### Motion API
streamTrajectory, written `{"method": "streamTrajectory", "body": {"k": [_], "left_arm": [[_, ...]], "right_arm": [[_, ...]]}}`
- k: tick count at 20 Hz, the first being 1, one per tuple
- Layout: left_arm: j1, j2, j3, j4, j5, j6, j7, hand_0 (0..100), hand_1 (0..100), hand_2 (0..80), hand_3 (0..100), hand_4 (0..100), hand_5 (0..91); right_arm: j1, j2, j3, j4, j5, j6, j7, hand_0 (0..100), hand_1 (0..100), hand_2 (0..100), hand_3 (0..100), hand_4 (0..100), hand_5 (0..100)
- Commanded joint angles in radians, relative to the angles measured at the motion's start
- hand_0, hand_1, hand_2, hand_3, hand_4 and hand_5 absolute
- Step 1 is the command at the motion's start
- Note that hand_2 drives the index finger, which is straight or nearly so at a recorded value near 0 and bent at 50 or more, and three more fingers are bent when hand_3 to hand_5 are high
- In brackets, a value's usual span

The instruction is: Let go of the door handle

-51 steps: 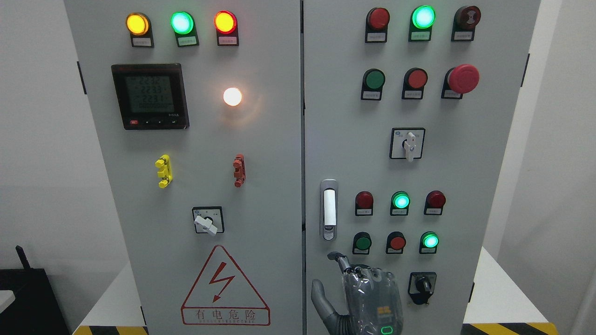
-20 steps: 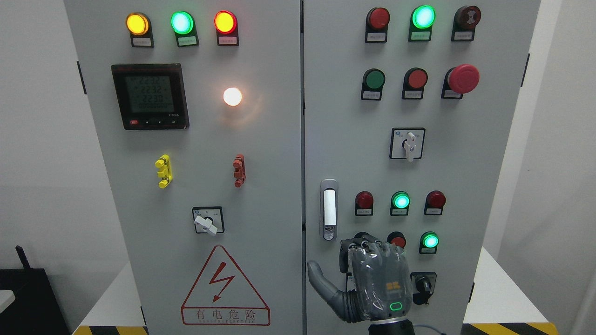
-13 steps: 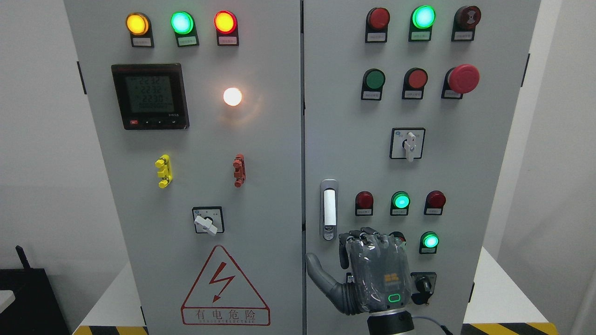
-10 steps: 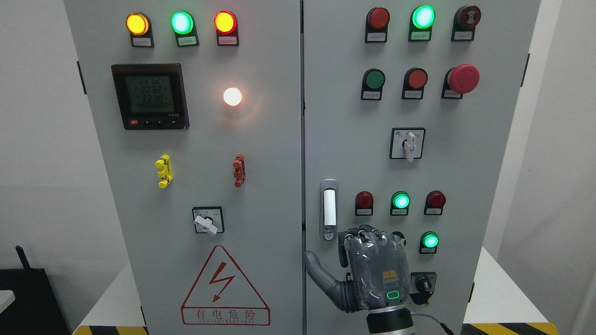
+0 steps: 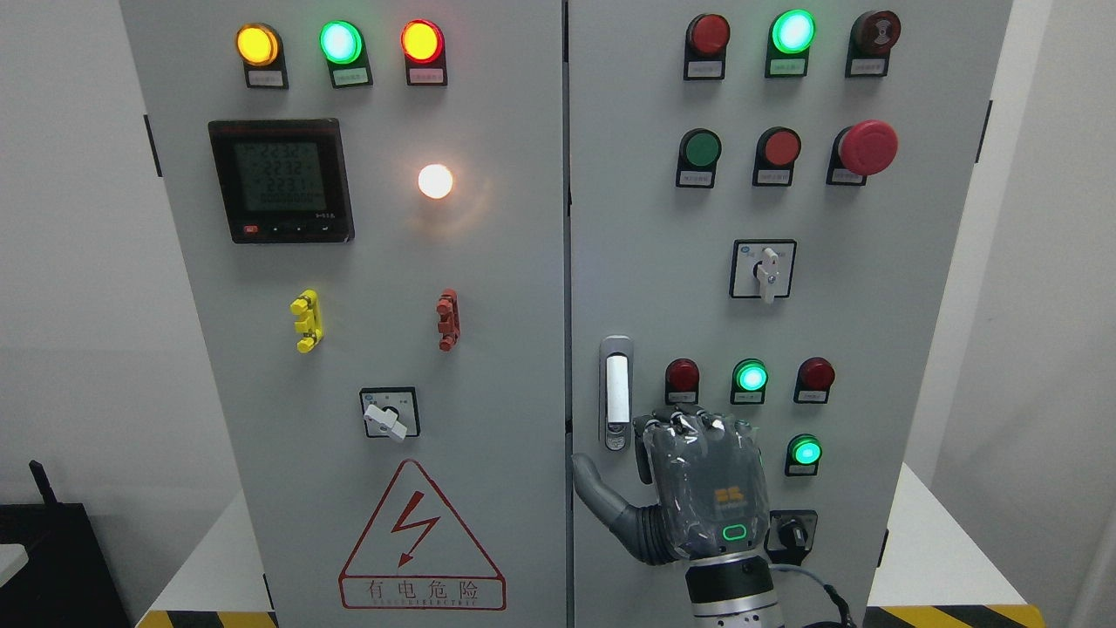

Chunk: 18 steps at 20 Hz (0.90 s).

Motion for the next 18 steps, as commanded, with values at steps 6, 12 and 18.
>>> {"method": "streamTrajectory", "body": {"k": [6, 12, 18], "left_arm": [[0.0, 0.0, -0.014, 0.02, 0.0, 0.001, -0.001, 12, 39, 0.0, 0, 0, 0.0], [0.0, 0.0, -0.014, 0.02, 0.0, 0.001, -0.001, 12, 39, 0.0, 0, 0, 0.0], [0.0, 0.0, -0.014, 0.02, 0.0, 0.001, -0.001, 12, 39, 0.0, 0, 0, 0.0]], "right_arm": [[-0.032, 0.0, -0.024, 0.039, -0.005, 0.015, 0.004, 24, 30, 95, 100, 92, 99], [-0.027, 0.0, -0.028, 0.036, -0.009, 0.015, 0.004, 24, 31, 94, 100, 92, 99], [-0.04, 0.003, -0.028, 0.041, -0.011, 0.015, 0.006, 24, 30, 94, 100, 92, 99]]}}
